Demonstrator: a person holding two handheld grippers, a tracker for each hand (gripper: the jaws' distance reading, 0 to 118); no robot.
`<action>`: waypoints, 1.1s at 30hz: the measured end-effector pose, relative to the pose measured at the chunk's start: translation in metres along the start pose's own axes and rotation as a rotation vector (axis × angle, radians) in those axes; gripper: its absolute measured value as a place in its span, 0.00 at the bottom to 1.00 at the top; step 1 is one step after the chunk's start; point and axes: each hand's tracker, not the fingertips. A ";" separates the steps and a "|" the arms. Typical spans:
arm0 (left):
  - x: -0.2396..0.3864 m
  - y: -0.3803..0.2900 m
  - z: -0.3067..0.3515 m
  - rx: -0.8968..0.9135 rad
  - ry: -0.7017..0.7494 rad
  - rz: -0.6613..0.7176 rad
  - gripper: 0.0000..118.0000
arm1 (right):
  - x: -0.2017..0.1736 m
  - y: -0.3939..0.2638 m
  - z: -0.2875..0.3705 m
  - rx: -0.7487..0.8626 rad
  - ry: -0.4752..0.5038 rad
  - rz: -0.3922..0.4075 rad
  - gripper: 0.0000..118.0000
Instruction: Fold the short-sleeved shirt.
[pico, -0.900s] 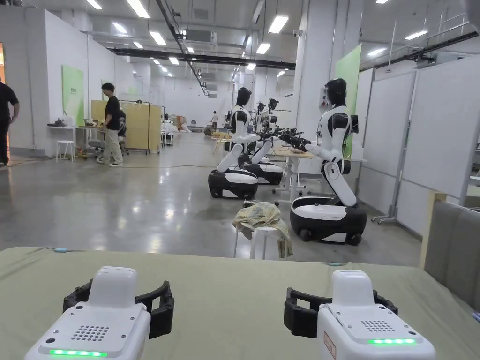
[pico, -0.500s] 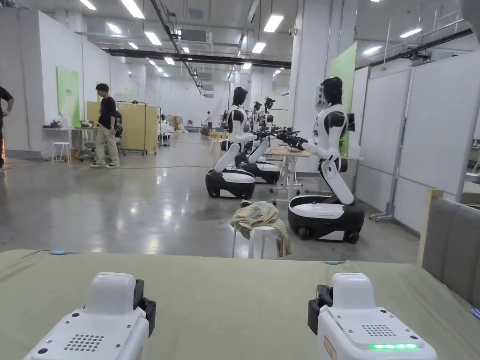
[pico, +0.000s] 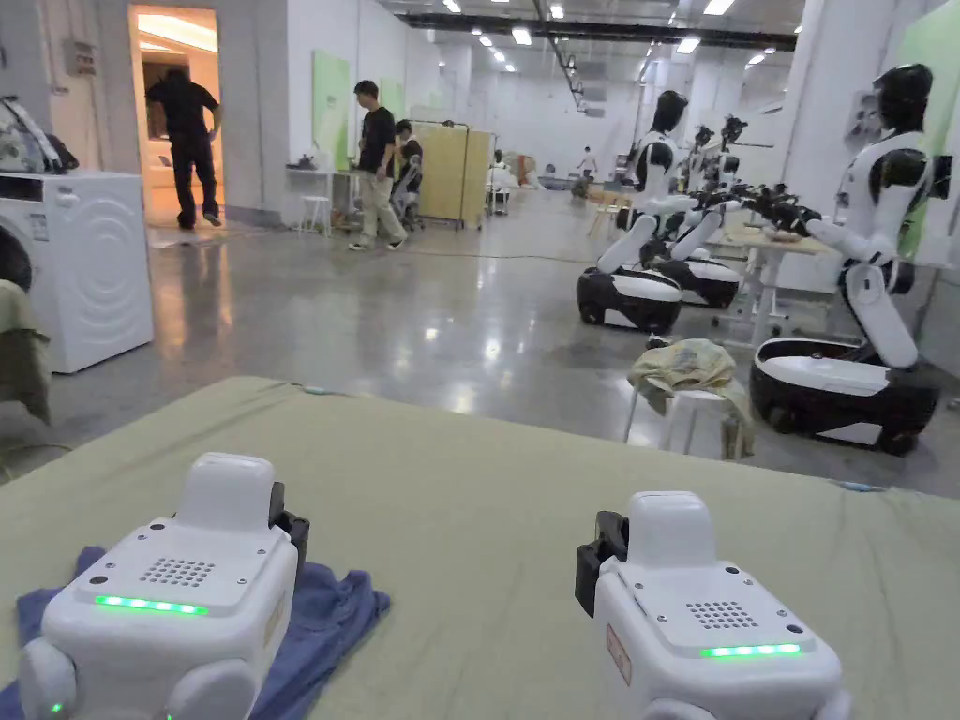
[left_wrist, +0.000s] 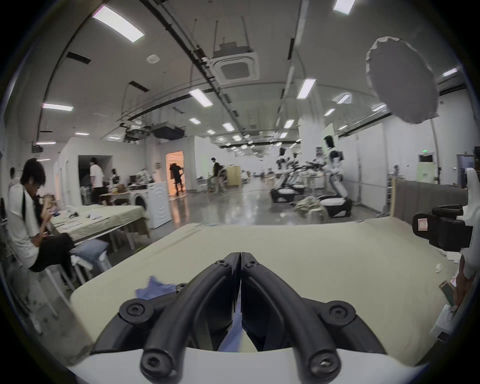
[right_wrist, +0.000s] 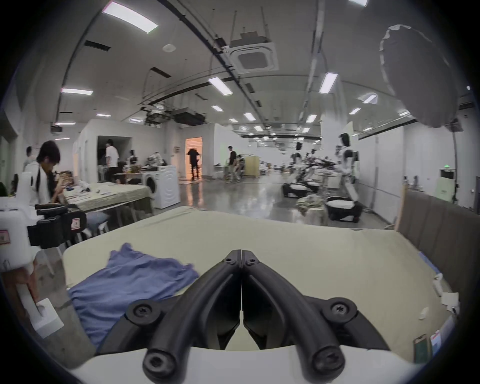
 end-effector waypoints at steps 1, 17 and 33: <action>-0.013 -0.005 0.004 -0.060 0.012 -0.026 0.04 | -0.013 -0.005 -0.007 -0.011 0.029 0.002 0.01; -0.139 -0.126 -0.217 -0.785 -0.130 0.093 0.79 | -0.034 -0.078 -0.064 -0.218 0.056 0.048 0.01; -0.072 -0.149 -0.225 -0.681 -0.140 0.109 0.07 | 0.019 -0.092 -0.066 -0.270 -0.029 -0.040 0.01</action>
